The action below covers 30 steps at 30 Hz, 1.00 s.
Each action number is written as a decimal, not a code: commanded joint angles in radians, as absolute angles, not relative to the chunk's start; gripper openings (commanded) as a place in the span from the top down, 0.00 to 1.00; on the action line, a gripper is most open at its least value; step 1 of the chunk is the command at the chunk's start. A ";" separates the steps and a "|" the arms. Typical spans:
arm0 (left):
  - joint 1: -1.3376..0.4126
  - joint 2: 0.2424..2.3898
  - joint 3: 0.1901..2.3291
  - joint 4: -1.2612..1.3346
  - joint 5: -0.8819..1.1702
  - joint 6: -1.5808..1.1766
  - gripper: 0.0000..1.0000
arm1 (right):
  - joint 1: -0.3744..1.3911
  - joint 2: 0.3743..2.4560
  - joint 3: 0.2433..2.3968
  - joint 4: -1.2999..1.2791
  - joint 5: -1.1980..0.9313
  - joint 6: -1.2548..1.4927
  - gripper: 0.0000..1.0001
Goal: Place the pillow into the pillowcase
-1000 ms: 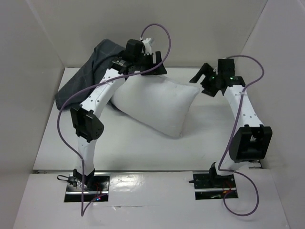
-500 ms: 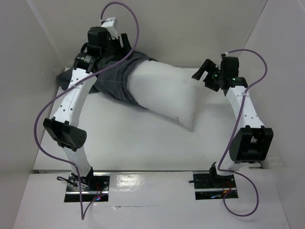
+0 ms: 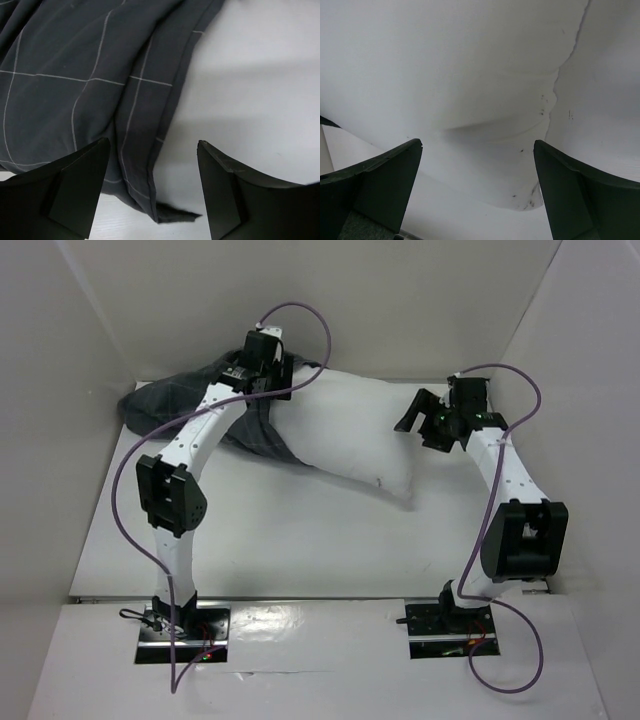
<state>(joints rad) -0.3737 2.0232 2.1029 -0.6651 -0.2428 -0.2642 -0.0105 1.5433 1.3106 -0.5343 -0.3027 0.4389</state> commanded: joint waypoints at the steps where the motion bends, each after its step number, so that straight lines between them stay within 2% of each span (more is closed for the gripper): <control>1: -0.376 2.080 2.169 -0.663 -0.340 -0.241 0.17 | -0.031 1.545 1.347 -0.561 -0.290 0.411 0.00; 6: -0.376 2.146 2.204 -0.672 -0.402 -0.232 0.28 | -0.040 1.545 1.307 -0.537 -0.281 0.422 0.00; 8: -0.387 2.158 2.233 -0.672 -0.413 -0.232 0.50 | -0.049 1.545 1.296 -0.526 -0.281 0.422 0.00; 10: -0.397 2.148 2.233 -0.672 -0.422 -0.232 0.76 | -0.060 1.545 1.273 -0.500 -0.279 0.422 0.00; 11: -0.406 2.129 2.233 -0.672 -0.410 -0.232 0.95 | -0.060 1.545 1.246 -0.464 -0.308 0.422 0.00; 12: -0.407 2.119 2.233 -0.663 -0.396 -0.232 1.00 | -0.069 1.554 1.236 -0.444 -0.336 0.422 0.00; 16: -0.478 2.086 2.246 -0.663 -0.295 -0.221 1.00 | -0.069 1.655 1.214 -0.316 -0.530 0.506 0.00; 17: -0.510 2.086 2.265 -0.688 -0.211 -0.230 1.00 | -0.048 1.698 1.203 -0.222 -0.570 0.565 0.00; 19: -0.544 2.086 2.292 -0.712 -0.108 -0.253 1.00 | -0.011 1.730 1.190 -0.122 -0.648 0.610 0.12; 22: -0.601 2.097 2.292 -0.681 0.157 -0.353 1.00 | 0.047 1.787 1.270 -0.019 -0.679 0.649 0.68; 23: -0.612 2.109 2.292 -0.661 0.307 -0.414 1.00 | 0.057 1.799 1.296 -0.003 -0.695 0.672 0.85; 24: -0.633 2.118 2.325 -0.647 0.372 -0.443 1.00 | 0.070 1.810 1.352 -0.003 -0.713 0.681 1.00; 25: -0.655 2.132 2.392 -0.628 0.484 -0.490 1.00 | 0.084 1.810 1.371 -0.003 -0.763 0.704 1.00; 27: -0.664 2.132 2.446 -0.601 0.564 -0.537 1.00 | 0.103 1.728 1.382 0.009 -0.776 0.732 1.00; 30: -0.663 2.042 2.413 -0.462 0.650 -0.635 1.00 | 0.159 1.564 1.353 -0.027 -0.701 0.742 1.00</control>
<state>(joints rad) -0.6075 2.1529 2.3608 -0.7033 0.2638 -0.4473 0.0494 1.7638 1.3048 -0.1417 -0.6067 0.6697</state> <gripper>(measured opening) 0.031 0.095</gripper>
